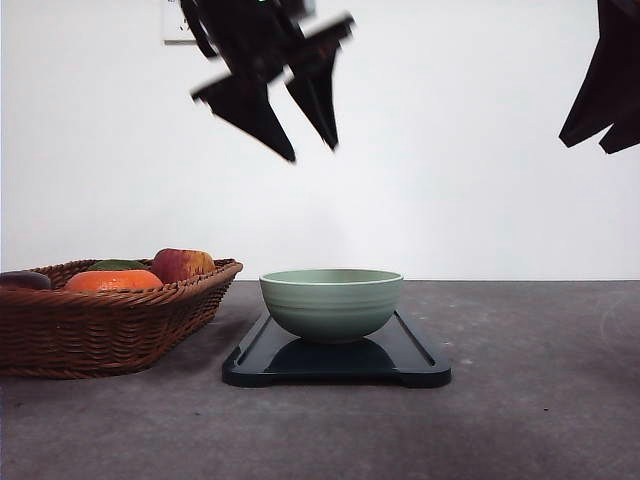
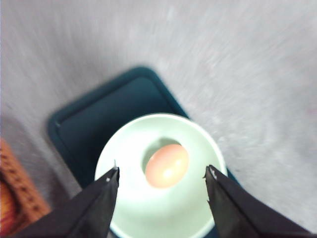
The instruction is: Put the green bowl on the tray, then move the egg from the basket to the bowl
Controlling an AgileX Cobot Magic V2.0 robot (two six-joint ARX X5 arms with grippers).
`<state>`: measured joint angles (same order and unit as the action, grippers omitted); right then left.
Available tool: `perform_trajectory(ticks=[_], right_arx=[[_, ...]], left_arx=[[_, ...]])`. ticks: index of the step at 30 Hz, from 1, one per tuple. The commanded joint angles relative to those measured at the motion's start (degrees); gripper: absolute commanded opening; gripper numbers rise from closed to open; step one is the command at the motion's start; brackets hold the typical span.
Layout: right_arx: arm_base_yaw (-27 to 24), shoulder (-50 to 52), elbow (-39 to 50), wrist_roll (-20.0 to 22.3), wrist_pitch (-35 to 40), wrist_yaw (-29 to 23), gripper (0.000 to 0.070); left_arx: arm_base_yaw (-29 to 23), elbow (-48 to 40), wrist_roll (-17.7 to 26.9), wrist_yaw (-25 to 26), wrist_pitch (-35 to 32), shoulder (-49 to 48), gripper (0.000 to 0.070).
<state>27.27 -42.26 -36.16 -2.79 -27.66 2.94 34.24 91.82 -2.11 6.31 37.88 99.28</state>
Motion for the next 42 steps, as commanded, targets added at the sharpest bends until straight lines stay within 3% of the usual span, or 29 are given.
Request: perform_trajectory(ticks=[1,12,19,26,33,34,35,36,37,38,42], right_arx=[[0.31,-0.37,-0.15,0.46,0.38,-0.02,0.0277],[0.33,-0.37,-0.15,0.46,0.43,0.0,0.0277],[0.33,-0.37,-0.15,0.76,0.75,0.01,0.0277],[0.33,-0.37,-0.15,0.85,1.7,0.09,0.0277],[0.33,-0.33,-0.15,0.79,1.64,0.28,0.0278],[0.33,-0.32,-0.15,0.72,1.64,0.28,0.0276],[0.33,-0.31,-0.15,0.64,1.61,0.27,0.0245],[0.33,-0.31,-0.15,0.58,1.51,0.23,0.0126],[0.33,-0.31,-0.15,0.58,1.6,0.17,0.0059],[0.33,-0.31,-0.16,0.55,1.8,0.18,0.0018],[0.37,-0.15,-0.17,0.44,1.99,1.48,0.0014]], left_arx=[[0.38,-3.53,0.8,0.15,-1.38,-1.4,0.035],[-0.99,-33.93,-6.41,-0.47,-13.67,-27.25,0.035],[-1.27,-48.86,-11.47,-4.82,-14.67,-45.15,0.035],[-2.74,-56.46,-14.96,-6.68,-12.0,-58.22,0.0349],[-4.39,-56.91,-14.96,-10.12,-10.59,-61.84,0.035],[-4.38,-56.9,-14.89,-10.12,-10.59,-61.99,0.034],[-4.37,-56.9,-14.83,-10.12,-10.6,-62.1,0.0286],[-4.37,-56.9,-14.8,-10.12,-10.74,-62.18,0.0108],[-4.38,-56.89,-14.8,-10.13,-10.94,-62.2,0.0047],[-4.39,-56.88,-14.78,-10.15,-11.16,-62.2,0.0019],[-4.39,-56.86,-14.71,-10.16,-11.3,-62.54,0.0]])
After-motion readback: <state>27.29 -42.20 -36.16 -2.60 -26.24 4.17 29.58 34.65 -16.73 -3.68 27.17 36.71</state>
